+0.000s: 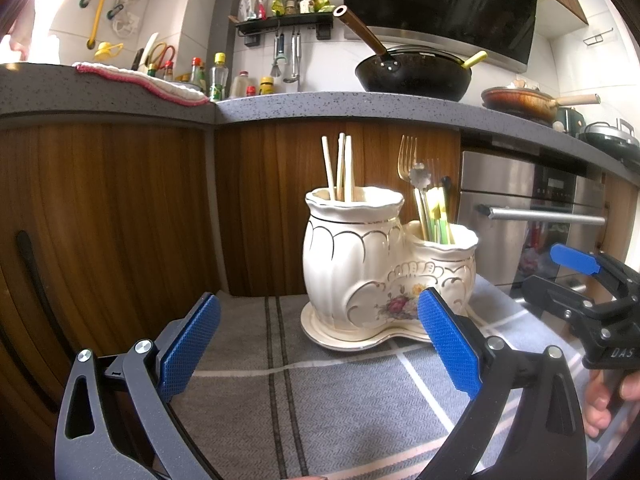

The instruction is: Organize utensils

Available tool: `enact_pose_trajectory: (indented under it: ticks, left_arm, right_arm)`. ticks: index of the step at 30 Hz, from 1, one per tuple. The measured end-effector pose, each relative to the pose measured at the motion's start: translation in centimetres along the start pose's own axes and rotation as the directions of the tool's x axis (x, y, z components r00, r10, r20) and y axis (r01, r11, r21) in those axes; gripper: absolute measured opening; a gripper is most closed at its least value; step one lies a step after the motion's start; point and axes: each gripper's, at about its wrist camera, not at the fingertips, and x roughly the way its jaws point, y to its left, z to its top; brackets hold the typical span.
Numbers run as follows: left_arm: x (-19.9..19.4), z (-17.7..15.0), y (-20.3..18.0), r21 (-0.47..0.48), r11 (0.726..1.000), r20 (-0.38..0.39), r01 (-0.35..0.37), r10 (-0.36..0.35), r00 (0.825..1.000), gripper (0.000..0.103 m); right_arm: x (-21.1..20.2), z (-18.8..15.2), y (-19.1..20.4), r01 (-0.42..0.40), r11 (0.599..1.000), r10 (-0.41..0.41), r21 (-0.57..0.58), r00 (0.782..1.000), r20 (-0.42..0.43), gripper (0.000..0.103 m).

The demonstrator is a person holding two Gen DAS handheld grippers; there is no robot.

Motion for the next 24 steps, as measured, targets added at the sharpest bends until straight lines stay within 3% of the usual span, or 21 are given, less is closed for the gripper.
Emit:
enact_pose_trajectory:
  ticks: [24]
  left_arm:
    - [0.06, -0.17, -0.11, 0.003, 1.0, 0.0, 0.005, -0.005, 1.0, 0.098]
  right_arm:
    - [-0.04, -0.02, -0.04, 0.0, 1.0, 0.0, 0.0, 1.0, 0.001, 0.097]
